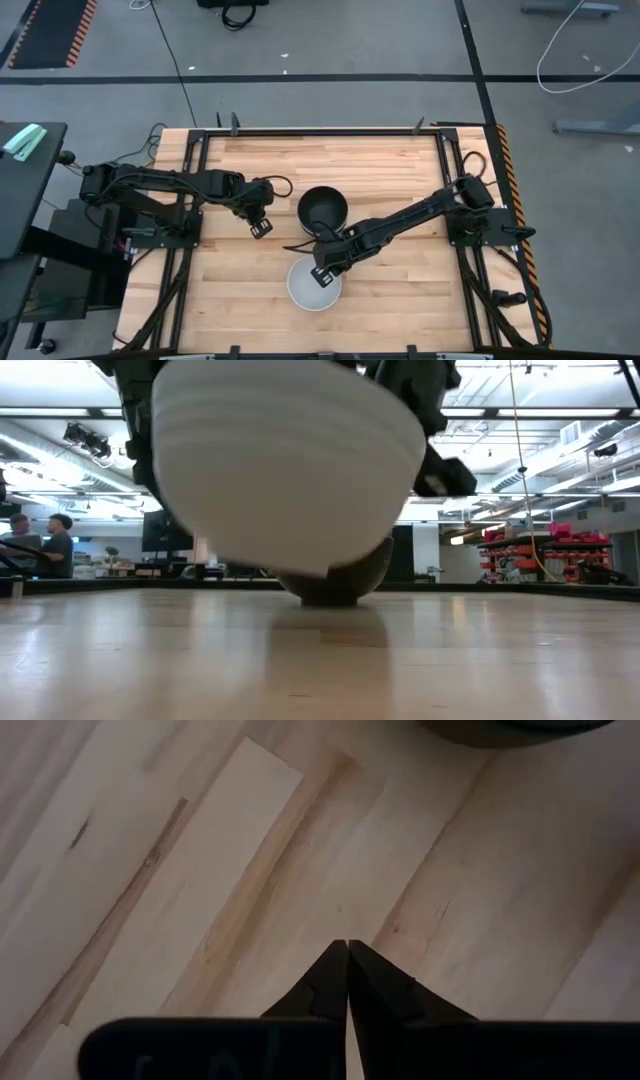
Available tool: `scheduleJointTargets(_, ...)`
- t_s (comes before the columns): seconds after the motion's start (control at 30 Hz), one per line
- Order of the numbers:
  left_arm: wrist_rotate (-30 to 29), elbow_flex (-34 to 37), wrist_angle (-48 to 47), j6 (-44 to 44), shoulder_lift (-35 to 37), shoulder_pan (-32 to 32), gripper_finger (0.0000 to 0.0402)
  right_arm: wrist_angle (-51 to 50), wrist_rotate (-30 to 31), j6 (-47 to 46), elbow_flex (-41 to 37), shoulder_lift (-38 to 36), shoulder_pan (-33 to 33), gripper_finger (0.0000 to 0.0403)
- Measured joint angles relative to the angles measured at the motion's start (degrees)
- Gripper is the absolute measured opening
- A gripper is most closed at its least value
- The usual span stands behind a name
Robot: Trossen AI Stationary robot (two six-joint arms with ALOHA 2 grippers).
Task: Nest bowls inside each other
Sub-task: Stack the white bowl on top of the stacked bowls
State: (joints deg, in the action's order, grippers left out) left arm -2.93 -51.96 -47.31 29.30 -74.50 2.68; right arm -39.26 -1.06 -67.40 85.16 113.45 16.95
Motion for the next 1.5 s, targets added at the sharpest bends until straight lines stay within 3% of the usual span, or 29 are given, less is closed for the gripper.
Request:
scheduleJointTargets(0.33, -2.65, 0.0, 0.28, -0.37, 0.0, 0.15, 0.0029, -11.21, 7.06, 2.06, 2.54, -9.73, -1.78, 0.0004)
scheduleJointTargets(0.73, -2.74, 0.0, 1.75, -0.66, 0.02, 0.15, 0.002, -18.82, 10.06, 10.75, 3.28, -18.16, -13.06, 0.0002)
scheduleJointTargets(1.07, -3.09, 0.0, 1.75, -0.57, 0.0, 0.15, 0.0025, -19.79, 5.99, 18.02, 3.45, -17.45, -22.75, 0.0002)
scheduleJointTargets(1.5, -3.09, -0.02, 2.57, -0.22, 0.01, 1.77, 0.0015, -19.37, 2.49, 21.43, 3.48, -13.19, -25.17, 0.0002)
